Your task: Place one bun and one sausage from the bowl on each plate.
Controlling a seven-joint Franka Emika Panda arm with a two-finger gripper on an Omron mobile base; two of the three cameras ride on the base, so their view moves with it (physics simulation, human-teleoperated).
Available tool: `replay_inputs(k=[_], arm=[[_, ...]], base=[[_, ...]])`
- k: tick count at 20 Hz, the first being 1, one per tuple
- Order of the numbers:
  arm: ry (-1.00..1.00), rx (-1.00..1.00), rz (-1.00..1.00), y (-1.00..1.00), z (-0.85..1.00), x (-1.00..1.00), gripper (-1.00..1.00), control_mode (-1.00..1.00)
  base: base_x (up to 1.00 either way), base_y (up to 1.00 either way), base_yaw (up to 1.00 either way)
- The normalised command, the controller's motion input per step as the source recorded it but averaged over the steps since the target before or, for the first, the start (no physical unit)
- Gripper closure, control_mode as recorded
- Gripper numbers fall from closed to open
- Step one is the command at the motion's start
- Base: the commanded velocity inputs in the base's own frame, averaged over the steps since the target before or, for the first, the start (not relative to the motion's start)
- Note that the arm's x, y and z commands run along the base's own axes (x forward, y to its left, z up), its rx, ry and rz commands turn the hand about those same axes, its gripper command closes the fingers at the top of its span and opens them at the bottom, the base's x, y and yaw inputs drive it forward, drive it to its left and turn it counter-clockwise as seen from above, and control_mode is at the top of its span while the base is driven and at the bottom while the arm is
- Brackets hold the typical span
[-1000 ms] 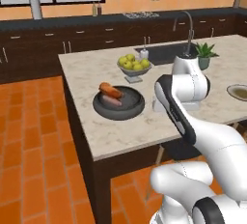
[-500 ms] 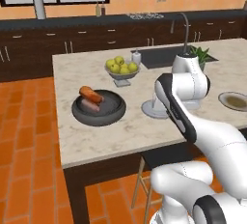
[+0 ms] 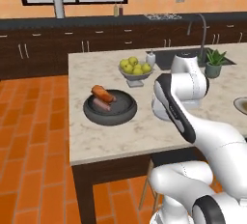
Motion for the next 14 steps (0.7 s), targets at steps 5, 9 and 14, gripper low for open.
replay_inputs(k=[5, 9, 14], arm=[[0.00, 0.02, 0.00, -0.04, 0.00, 0.34, 1.00, -1.00], [0.00, 0.10, 0.00, -0.40, -0.04, 1.00, 1.00, -1.00], [0.00, 0.06, 0.00, -0.54, -0.20, 0.82, 1.00, -1.00]], base=[[0.28, 0.00, 0.03], [0.00, 0.00, 0.00], [0.00, 0.00, 0.00]])
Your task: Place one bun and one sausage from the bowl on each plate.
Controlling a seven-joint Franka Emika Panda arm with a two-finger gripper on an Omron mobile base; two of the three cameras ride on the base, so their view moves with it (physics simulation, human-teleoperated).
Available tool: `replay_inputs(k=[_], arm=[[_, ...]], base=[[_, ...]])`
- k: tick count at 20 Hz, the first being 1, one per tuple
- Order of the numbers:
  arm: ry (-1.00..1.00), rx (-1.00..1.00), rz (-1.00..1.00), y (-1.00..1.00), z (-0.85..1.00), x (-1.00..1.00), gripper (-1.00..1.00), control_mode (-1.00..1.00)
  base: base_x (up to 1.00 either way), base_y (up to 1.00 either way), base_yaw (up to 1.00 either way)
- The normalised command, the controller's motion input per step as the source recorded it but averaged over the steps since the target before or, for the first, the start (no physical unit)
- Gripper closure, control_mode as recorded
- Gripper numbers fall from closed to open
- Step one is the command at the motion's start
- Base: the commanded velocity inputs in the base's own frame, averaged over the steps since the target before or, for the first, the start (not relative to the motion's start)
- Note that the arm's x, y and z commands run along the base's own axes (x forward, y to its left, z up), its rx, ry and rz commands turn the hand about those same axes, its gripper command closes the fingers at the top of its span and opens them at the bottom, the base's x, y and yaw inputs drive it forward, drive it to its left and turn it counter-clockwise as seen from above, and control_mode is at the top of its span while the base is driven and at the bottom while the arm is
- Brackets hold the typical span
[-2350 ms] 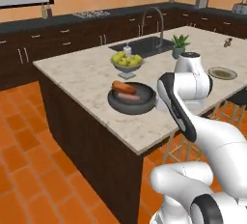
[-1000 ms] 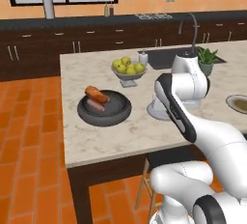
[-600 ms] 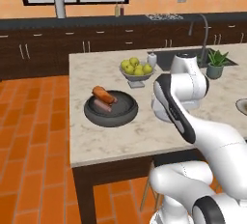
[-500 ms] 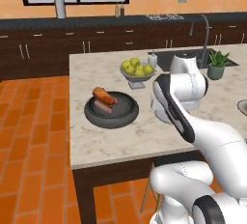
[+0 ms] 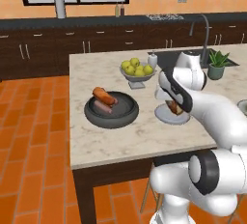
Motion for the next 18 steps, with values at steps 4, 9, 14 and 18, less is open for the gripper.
replay_inputs(k=[4, 9, 14, 18], arm=[[0.00, 0.00, 0.00, -0.11, -0.08, 0.16, 1.00, 1.00], [0.00, 0.00, 0.00, -0.04, -0.06, 0.08, 1.00, -1.00], [0.00, 0.00, 0.00, -0.03, -0.58, 0.46, 1.00, -1.00], [0.00, 0.00, 0.00, 0.00, -0.71, 0.46, 1.00, -1.00]], base=[[0.47, -0.31, 0.00], [0.44, -0.25, 0.00], [0.00, 0.00, 0.00], [0.00, 0.00, 0.00]])
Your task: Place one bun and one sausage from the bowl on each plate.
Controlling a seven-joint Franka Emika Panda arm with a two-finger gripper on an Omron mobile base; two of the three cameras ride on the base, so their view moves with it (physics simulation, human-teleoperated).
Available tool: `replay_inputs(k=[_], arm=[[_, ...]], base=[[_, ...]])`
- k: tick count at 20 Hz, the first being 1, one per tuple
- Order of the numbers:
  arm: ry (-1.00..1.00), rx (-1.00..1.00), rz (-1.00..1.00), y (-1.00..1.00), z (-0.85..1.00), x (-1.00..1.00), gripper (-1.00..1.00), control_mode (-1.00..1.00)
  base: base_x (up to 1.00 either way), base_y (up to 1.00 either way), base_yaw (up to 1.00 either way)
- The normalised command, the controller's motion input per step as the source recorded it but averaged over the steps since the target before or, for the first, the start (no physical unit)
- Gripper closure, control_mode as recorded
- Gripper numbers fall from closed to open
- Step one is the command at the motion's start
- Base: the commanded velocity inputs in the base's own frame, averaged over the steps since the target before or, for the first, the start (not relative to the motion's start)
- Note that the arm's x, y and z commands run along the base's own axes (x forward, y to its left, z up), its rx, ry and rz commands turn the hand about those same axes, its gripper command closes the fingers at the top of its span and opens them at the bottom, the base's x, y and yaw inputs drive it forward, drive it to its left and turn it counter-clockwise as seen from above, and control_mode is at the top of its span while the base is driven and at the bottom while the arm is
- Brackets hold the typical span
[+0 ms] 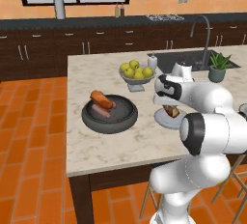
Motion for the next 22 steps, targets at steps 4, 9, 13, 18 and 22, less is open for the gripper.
replay_inputs(k=[4, 9, 13, 18, 22], arm=[[0.00, 0.00, 0.00, -0.06, -0.55, 0.43, 1.00, -1.00], [0.00, 0.00, 0.00, -0.09, -0.48, 0.40, 1.00, -1.00], [0.00, 0.00, 0.00, -0.07, -0.24, 0.30, 1.00, -1.00], [-0.02, 0.00, 0.00, -0.01, -0.25, 0.14, 1.00, -1.00], [0.00, 0.00, 0.00, 0.00, 0.00, 0.00, 1.00, -1.00]], base=[[0.00, 0.00, 0.00], [0.00, 0.00, 0.00], [0.00, 0.00, 0.00], [0.00, 0.00, 0.00], [0.00, 0.00, 0.00]])
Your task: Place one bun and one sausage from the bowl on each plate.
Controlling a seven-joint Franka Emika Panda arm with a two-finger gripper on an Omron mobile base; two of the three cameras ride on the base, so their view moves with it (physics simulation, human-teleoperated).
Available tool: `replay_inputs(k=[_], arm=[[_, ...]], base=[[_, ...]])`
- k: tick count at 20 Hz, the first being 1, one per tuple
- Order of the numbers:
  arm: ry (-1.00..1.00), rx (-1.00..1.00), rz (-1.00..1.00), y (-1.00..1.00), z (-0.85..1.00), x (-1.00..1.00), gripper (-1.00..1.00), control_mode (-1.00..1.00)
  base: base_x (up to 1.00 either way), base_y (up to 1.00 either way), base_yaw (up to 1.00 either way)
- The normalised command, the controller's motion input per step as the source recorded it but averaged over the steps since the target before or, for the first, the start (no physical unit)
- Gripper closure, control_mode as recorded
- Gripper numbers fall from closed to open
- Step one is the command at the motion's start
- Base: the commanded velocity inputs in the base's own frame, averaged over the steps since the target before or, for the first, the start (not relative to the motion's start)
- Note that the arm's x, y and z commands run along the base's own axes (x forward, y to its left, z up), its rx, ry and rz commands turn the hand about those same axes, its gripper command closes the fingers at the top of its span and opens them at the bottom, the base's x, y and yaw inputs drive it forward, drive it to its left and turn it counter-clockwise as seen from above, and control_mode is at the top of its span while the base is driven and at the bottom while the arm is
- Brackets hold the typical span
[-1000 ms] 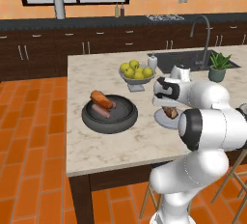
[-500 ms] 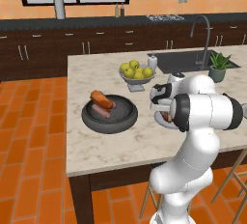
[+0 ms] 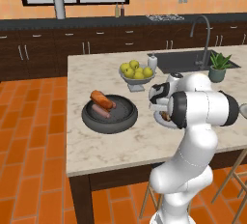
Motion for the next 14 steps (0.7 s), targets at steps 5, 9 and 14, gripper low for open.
replay_inputs(k=[5, 9, 14], arm=[[0.00, 0.00, 0.00, 0.00, 0.00, 0.00, -1.00, -1.00], [0.00, 0.00, 0.00, 0.00, 0.00, 0.00, -1.00, -1.00], [0.00, 0.00, 0.00, 0.04, 0.12, -0.13, -1.00, -1.00]], base=[[0.00, 0.00, 0.00], [0.00, 0.00, 0.00], [0.00, 0.00, 0.00]])
